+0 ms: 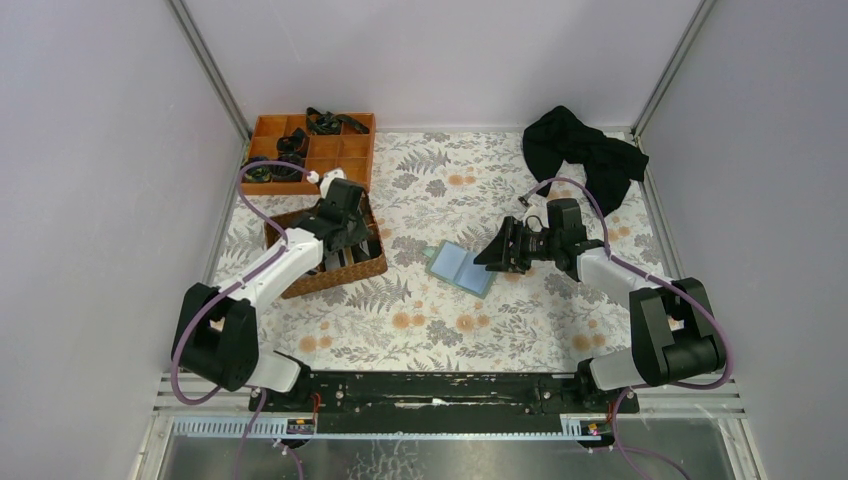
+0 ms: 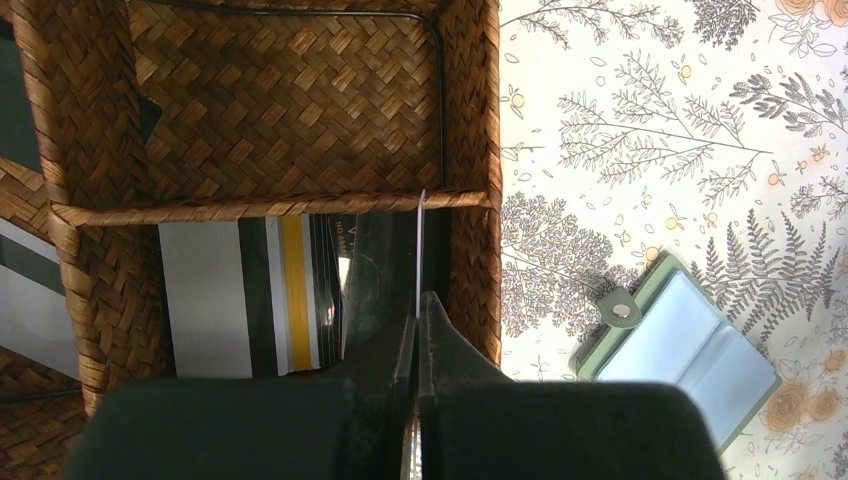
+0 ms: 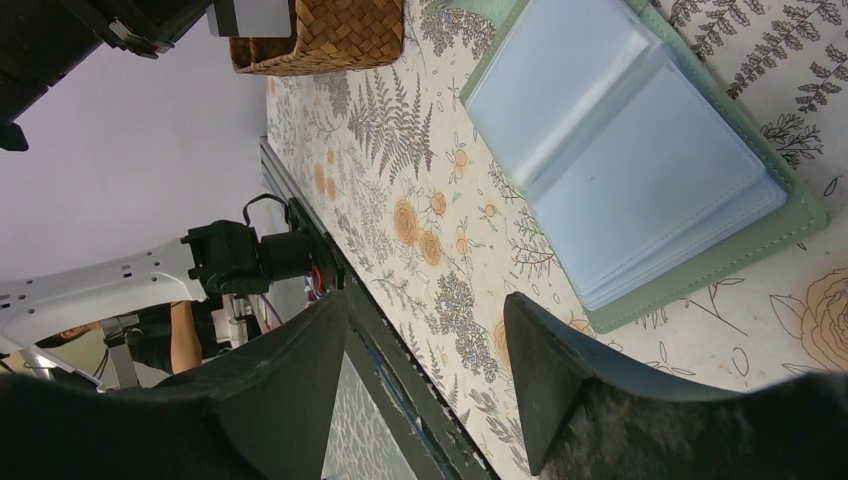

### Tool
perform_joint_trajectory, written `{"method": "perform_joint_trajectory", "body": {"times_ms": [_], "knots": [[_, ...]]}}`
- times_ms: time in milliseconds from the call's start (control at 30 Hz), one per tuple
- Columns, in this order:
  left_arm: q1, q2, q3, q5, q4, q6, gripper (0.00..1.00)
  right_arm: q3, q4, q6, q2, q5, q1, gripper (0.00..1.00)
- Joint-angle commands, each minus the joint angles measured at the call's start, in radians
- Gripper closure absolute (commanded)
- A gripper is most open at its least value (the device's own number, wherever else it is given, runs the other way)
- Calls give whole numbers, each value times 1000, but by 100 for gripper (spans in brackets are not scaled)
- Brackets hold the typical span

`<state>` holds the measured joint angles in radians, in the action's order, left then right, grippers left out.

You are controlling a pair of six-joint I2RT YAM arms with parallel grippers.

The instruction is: Take the credit cards out of the card holder

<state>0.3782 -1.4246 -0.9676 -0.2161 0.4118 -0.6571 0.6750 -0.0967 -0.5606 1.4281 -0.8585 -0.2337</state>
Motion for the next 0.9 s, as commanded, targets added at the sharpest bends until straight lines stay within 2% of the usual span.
{"method": "perform_joint_trajectory", "body": {"times_ms": [0,333,867], "knots": [[-6,19,31,36,-1,-7,100,-5,-41,-8,-27,-27,2,34],[-6,20,35,34,-3,-16,100,-16,-58,-17,-28,-31,2,34],[-6,-83,9,10,-59,-23,100,-7,-55,-12,2,-29,2,34]]}}
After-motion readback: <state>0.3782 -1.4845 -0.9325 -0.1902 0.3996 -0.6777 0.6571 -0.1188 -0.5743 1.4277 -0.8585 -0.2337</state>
